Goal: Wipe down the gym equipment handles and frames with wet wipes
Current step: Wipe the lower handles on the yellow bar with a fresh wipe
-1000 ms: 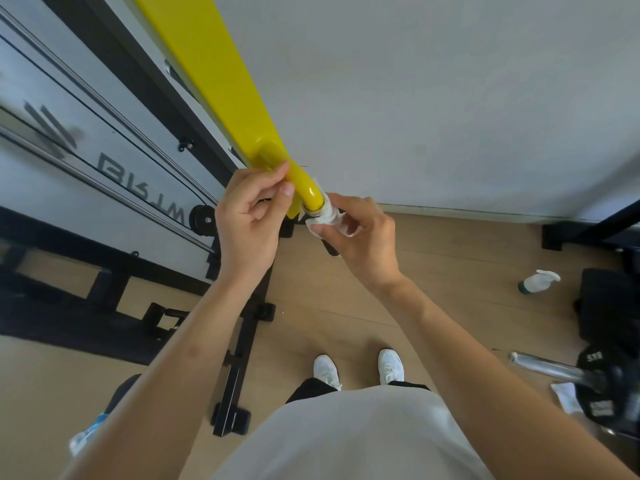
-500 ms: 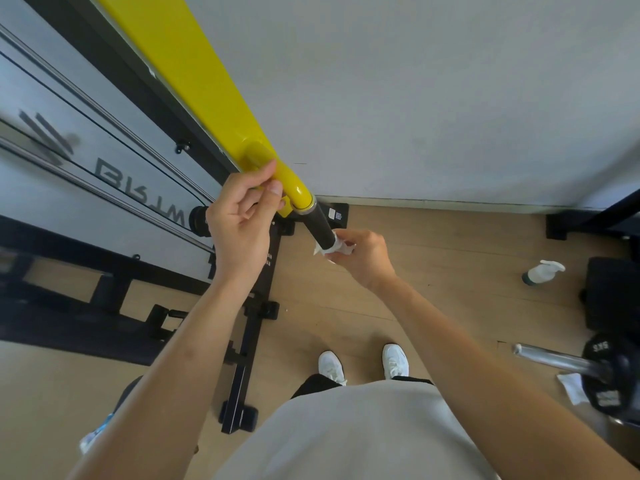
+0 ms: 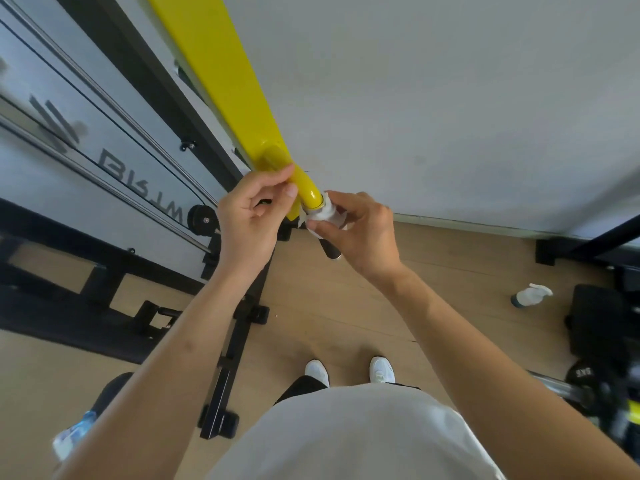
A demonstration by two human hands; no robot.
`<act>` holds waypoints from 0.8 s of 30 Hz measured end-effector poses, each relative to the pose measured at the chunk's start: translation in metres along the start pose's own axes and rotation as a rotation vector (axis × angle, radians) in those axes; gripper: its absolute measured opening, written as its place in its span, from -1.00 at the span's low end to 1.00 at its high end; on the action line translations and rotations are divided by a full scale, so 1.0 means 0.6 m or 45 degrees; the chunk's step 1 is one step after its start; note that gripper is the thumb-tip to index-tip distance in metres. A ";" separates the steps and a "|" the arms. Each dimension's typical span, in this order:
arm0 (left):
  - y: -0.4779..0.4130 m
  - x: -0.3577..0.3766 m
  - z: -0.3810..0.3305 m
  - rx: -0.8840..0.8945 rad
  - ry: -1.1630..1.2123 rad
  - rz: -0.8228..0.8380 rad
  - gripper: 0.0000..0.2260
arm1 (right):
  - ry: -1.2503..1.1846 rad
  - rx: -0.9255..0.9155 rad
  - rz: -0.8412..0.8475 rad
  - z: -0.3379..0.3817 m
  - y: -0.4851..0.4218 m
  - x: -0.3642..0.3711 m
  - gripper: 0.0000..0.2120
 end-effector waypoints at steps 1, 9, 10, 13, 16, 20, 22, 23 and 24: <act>-0.002 -0.001 0.000 0.003 -0.002 0.006 -0.78 | -0.006 -0.009 -0.022 -0.006 0.002 0.001 -0.72; -0.016 0.002 0.011 0.049 0.082 0.056 -0.78 | 0.217 0.168 -0.115 -0.113 0.040 0.005 -0.83; -0.019 0.003 0.012 0.057 0.102 0.073 -0.79 | 0.230 0.206 -0.132 -0.124 0.043 0.004 -0.84; -0.028 0.007 0.014 0.072 0.136 0.133 -0.80 | 0.244 0.324 -0.210 -0.149 0.054 0.005 -0.84; -0.036 0.005 0.018 0.112 0.171 0.180 -0.78 | 0.374 0.517 -0.232 -0.172 0.065 0.007 -0.85; -0.020 0.002 0.034 0.180 0.253 0.338 -0.70 | 0.416 0.799 -0.289 -0.176 0.111 0.004 -0.94; 0.007 0.004 0.057 0.116 0.346 0.386 -0.71 | 0.276 0.805 -0.357 -0.150 0.141 0.010 -0.89; 0.023 0.008 0.074 0.066 0.373 0.417 -0.74 | 0.204 0.772 -0.386 -0.132 0.154 0.015 -0.85; 0.039 0.014 0.093 0.006 0.374 0.462 -0.75 | 0.129 0.729 -0.409 -0.114 0.164 0.021 -0.81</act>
Point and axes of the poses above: each hand's wrist, its own y-axis away from the middle knuckle, its own x-axis out of the palm, z = x × y, the point moved 5 cm from there along -y, towards the middle knuckle, and after that the axes turned 14 degrees about -y, right-handed, at the moved point
